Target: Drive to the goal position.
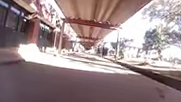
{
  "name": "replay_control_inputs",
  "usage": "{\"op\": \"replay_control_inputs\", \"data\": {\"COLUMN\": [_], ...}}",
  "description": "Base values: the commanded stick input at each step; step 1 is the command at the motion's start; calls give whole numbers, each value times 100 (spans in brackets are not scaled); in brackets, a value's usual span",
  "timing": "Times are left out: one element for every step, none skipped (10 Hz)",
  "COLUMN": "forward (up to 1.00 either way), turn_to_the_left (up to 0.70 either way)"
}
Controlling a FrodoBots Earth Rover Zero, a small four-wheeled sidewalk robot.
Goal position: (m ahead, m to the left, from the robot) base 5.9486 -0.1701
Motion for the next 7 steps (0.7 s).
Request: {"op": "replay_control_inputs", "data": {"forward": [70,70,70,70,70,70,70], "turn_to_the_left": [0,0,0,0,0,0,0]}}
